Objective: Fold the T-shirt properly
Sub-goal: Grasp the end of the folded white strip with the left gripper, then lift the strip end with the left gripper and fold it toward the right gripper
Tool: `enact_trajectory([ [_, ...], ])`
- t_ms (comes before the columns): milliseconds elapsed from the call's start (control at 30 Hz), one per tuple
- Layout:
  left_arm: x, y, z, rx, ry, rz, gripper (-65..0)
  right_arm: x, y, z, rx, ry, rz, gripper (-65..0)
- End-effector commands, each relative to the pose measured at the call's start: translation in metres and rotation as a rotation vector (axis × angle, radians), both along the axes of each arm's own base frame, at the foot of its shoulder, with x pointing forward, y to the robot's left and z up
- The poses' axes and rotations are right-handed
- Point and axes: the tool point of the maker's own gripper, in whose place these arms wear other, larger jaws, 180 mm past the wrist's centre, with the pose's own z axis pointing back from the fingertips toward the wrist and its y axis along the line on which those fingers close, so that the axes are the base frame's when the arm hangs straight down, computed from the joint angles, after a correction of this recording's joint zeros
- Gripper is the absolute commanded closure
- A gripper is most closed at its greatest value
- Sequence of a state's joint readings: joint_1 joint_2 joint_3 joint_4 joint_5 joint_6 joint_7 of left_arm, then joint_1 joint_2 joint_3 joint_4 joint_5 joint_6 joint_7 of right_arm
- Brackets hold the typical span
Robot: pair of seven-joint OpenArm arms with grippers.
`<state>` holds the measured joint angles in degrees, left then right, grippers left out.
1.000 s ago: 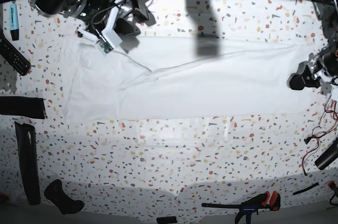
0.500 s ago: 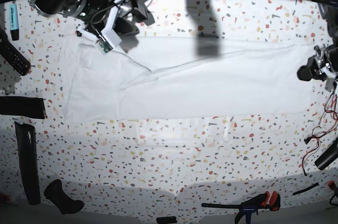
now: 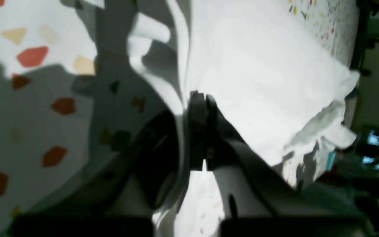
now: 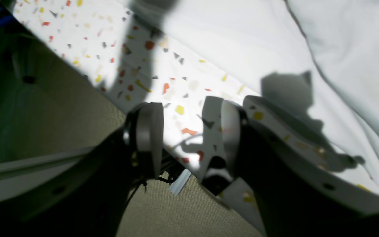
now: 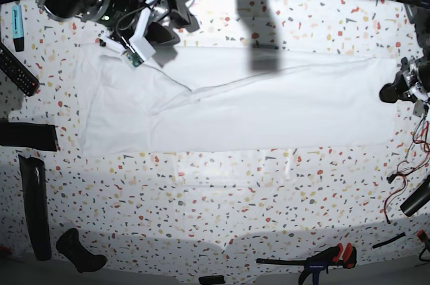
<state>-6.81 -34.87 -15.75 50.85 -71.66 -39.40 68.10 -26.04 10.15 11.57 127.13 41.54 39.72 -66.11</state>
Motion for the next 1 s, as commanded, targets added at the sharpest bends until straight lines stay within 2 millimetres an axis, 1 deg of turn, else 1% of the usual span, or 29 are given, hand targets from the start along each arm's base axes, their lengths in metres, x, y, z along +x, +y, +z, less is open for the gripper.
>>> enact_trajectory([
  [0,0.015,0.005,0.023,0.011,-0.075,-0.012,0.0,0.002,0.003,0.009,0.02,-0.035,0.01,-28.6],
  [100,0.023,-0.004,0.039,0.037,-0.133,-0.057,0.0,0.002,0.003,0.009,0.021,-0.035,0.01,-28.6],
  [200,0.026,-0.023,0.053,0.054,-0.179,-0.132,0.0,0.003,0.004,0.01,0.025,-0.04,0.008,-28.6],
  [300,0.024,-0.052,0.059,0.04,-0.224,-0.191,0.0,0.003,0.004,0.01,0.025,-0.04,0.008,-28.6],
  [467,0.011,-0.108,0.055,0.02,-0.259,-0.264,0.0,0.004,0.004,0.011,0.029,-0.046,0.006,-28.6],
  [600,0.008,-0.147,0.065,0.004,-0.323,-0.304,0.0,0.004,0.004,0.011,0.029,-0.046,0.006,-28.6],
  [733,0.012,-0.17,0.072,-0.019,-0.346,-0.289,0.0,0.004,0.004,0.011,0.029,-0.046,0.006,-28.6],
  [833,0.012,-0.183,0.069,-0.04,-0.342,-0.285,0.0,0.004,0.004,0.011,0.029,-0.047,0.006,-28.6],
  [967,0.01,-0.19,0.061,-0.03,-0.311,-0.288,0.0,0.005,0.004,0.012,0.029,-0.051,0.007,-28.6],
])
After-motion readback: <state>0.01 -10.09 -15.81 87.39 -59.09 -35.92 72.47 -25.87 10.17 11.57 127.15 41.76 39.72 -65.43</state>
